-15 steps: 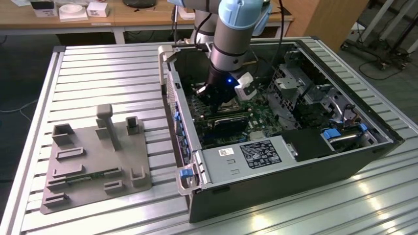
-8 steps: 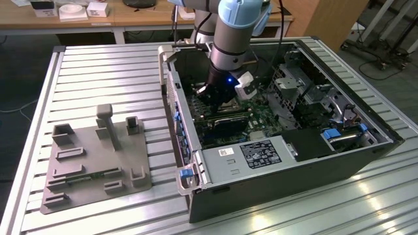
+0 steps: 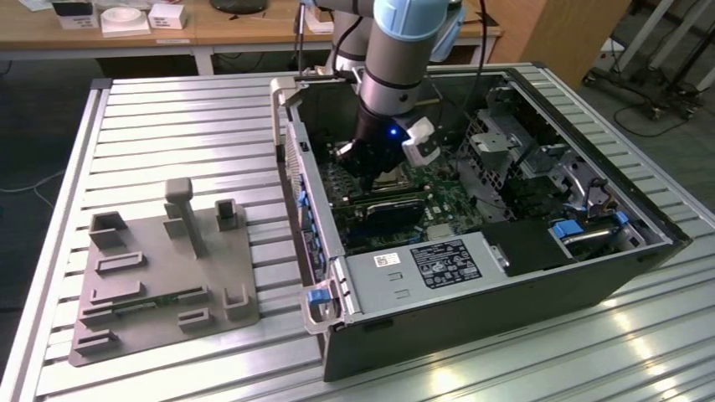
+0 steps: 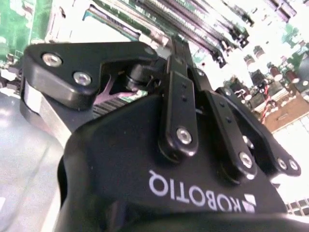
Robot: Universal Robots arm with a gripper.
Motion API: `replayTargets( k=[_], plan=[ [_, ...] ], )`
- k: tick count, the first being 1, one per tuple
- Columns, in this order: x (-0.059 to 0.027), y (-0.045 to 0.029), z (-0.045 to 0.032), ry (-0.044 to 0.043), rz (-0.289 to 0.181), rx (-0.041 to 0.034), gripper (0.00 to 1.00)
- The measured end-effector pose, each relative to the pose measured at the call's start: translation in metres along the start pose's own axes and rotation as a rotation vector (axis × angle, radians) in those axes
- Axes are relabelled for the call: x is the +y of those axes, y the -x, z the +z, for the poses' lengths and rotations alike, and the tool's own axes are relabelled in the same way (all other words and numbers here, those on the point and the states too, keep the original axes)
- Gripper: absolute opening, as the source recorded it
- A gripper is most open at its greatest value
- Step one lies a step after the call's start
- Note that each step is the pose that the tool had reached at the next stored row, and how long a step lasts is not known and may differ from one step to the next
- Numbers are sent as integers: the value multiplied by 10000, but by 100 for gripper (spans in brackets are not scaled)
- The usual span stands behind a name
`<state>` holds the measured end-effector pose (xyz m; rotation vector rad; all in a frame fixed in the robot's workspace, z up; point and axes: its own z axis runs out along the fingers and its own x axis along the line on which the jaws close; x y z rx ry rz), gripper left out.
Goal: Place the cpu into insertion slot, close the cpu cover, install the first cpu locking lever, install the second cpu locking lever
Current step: 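Install the second cpu locking lever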
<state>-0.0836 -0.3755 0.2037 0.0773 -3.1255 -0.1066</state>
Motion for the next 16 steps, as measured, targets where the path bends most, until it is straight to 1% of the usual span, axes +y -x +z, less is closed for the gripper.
replayTargets(
  k=[3, 7, 9, 16],
  plan=[
    [11, 0, -49, 1, 0, -1, 10],
    [32, 0, -145, 0, -1, -15, 10],
    [37, 0, -180, 0, -3, -29, 10],
    [38, -1, -182, -1, -3, -48, 10]
  ],
)
